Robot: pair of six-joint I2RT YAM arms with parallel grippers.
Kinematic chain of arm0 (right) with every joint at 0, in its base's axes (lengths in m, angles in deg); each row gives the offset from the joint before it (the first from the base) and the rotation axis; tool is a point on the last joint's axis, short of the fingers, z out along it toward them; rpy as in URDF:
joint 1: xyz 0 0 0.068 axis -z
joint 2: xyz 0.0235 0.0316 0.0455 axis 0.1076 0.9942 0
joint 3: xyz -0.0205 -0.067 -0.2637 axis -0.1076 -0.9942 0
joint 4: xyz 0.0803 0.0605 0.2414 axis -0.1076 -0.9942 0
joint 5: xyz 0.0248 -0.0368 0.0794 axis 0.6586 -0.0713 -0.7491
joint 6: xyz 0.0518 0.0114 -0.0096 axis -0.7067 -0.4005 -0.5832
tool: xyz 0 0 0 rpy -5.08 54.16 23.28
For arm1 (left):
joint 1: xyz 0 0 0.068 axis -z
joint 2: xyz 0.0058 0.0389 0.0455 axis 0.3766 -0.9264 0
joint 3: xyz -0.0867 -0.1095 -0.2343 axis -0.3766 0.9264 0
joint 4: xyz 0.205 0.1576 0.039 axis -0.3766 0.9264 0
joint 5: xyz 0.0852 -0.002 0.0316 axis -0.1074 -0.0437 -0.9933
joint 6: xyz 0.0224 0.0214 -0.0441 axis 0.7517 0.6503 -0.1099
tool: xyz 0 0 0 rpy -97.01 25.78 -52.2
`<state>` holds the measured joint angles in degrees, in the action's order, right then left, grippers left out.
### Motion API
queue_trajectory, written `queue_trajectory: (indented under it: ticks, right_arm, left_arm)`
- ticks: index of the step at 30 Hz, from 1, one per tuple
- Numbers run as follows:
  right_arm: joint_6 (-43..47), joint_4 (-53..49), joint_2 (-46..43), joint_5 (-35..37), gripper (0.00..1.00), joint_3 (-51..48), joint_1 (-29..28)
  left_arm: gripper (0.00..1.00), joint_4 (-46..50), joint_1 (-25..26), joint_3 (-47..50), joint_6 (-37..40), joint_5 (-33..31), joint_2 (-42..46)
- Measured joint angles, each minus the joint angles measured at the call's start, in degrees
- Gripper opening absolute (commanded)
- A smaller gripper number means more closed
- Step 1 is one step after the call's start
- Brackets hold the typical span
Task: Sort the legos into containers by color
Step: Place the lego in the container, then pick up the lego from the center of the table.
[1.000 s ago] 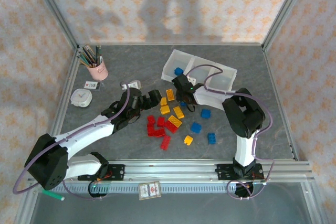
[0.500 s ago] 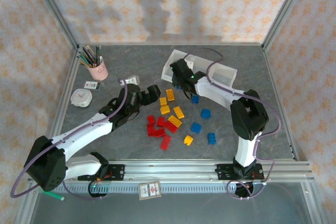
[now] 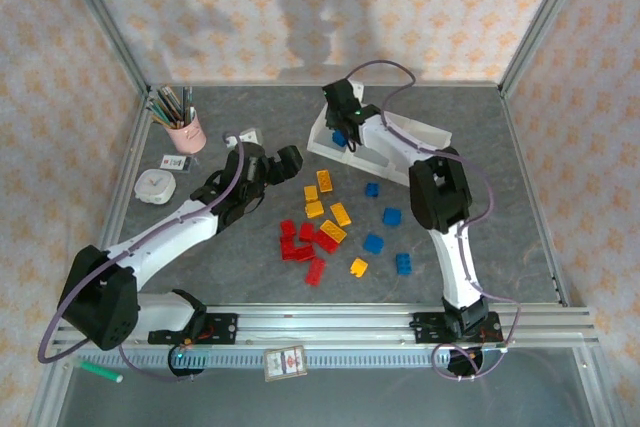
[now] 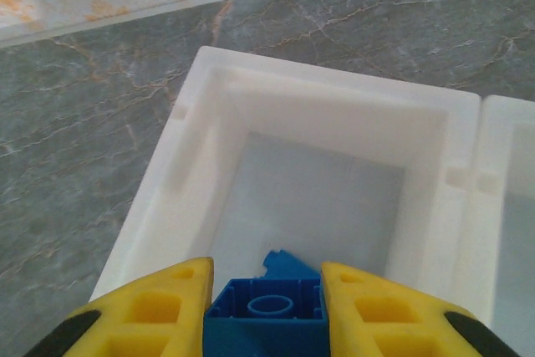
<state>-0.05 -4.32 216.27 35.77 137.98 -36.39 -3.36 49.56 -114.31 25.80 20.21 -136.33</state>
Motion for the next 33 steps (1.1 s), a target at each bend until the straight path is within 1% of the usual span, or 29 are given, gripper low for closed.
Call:
queue_trajectory:
  ticks: [2,4,7,11,17,20,28,33]
  right_arm:
    - [0.68,-0.26,2.6,-0.04,0.33,2.91,0.39]
    - [1.33,-0.52,4.28,-0.13,0.39,4.68,0.66]
    - [2.05,-0.96,5.95,-0.17,0.44,6.67,0.94]
    - [2.91,-1.11,6.27,-0.52,0.49,7.34,1.03]
    - [3.91,-0.98,5.73,-2.82,0.51,6.91,1.03]
    - [3.98,-0.72,2.75,-4.15,0.53,3.37,1.03]
    - [2.45,1.84,-13.62,-7.02,0.57,-12.0,1.03]
    - [0.92,3.3,-22.4,-8.59,0.6,-22.29,0.94]
  left_arm:
    - [0.99,-0.04,-0.24,-0.17,0.0,0.33,-0.63]
    - [0.99,-0.04,-0.5,-0.24,0.0,0.72,-1.18]
    - [0.99,-0.11,-0.61,-0.26,0.0,1.01,-1.88]
    - [0.99,-0.2,-0.94,-0.35,0.0,1.2,-2.51]
    - [0.99,-0.22,-0.98,-0.9,-0.02,1.57,-2.64]
    - [0.99,-0.39,-0.98,-1.2,-0.02,2.23,-2.64]
    - [0.99,-0.37,-0.98,-1.01,-0.09,3.17,-2.01]
    - [0.99,-0.59,-0.92,1.62,-0.98,4.46,0.46]
